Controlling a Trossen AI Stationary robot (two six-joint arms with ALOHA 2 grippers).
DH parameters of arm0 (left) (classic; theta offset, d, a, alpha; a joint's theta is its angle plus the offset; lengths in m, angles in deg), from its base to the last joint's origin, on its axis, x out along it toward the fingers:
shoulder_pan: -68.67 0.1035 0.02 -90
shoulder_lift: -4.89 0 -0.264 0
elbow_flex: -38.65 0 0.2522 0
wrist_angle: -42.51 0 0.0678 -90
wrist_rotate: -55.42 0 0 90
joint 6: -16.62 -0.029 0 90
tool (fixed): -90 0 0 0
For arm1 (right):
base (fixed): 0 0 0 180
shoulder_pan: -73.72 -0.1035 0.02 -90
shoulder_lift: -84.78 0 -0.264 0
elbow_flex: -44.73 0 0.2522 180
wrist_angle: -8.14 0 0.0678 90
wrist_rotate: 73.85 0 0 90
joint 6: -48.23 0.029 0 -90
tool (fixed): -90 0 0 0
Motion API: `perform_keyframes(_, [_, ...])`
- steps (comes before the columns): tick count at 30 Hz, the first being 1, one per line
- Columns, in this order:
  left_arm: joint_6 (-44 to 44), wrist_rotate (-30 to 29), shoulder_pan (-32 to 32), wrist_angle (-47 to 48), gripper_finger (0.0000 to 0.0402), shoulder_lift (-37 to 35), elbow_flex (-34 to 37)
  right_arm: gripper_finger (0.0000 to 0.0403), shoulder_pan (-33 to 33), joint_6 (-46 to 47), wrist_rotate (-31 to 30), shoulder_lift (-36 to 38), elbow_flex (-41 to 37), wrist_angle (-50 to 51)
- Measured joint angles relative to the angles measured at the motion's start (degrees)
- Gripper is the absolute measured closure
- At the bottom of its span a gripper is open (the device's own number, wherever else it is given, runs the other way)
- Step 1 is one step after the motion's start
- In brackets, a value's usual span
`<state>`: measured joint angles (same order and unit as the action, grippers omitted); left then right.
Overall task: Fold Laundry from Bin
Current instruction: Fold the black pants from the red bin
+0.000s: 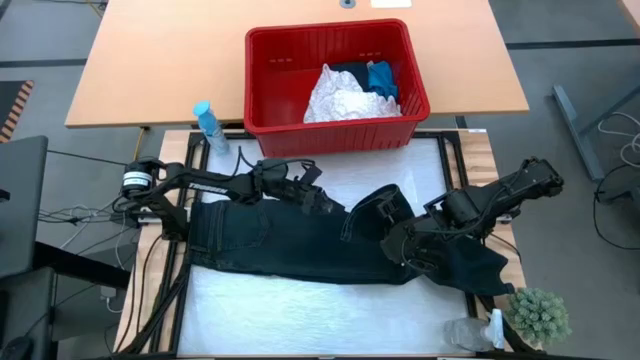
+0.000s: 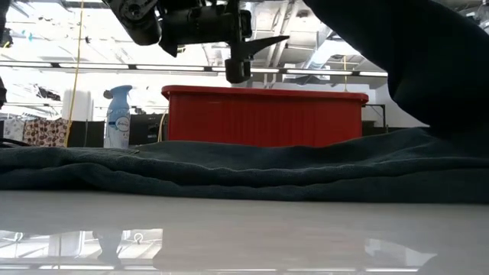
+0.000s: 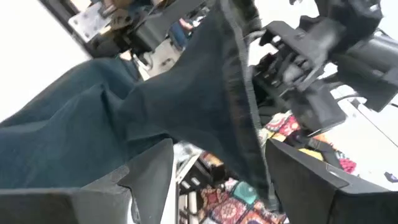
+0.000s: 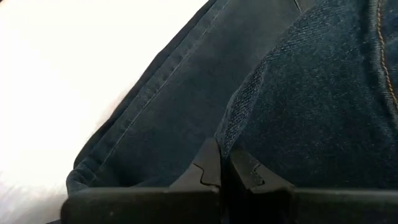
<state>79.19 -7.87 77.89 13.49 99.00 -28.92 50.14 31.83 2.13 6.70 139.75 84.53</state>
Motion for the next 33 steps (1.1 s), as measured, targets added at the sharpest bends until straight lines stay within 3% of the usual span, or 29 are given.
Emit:
perform_keyframes(6, [-0.4,-0.8,-0.1,-2.4,0.015,0.0,-1.8,0.0381,2.4,-0.8,0.0,0.0,0.0,-0.5])
perform_keyframes(15, [-6.6,1.9,-0.5,11.4,0.015,-0.1,-10.0,0.0381,5.5,-2.1,0.3,0.0,0.0,-1.5])
perform_keyframes(23, [-9.4,7.2,0.1,24.4,0.015,0.0,-11.7,0.0381,4.7,-1.7,0.3,0.0,0.0,-1.8])
perform_keyframes(33, [-9.3,6.9,0.0,24.2,0.015,0.4,-11.7,0.0381,3.9,-1.7,-1.0,0.0,0.0,-4.2])
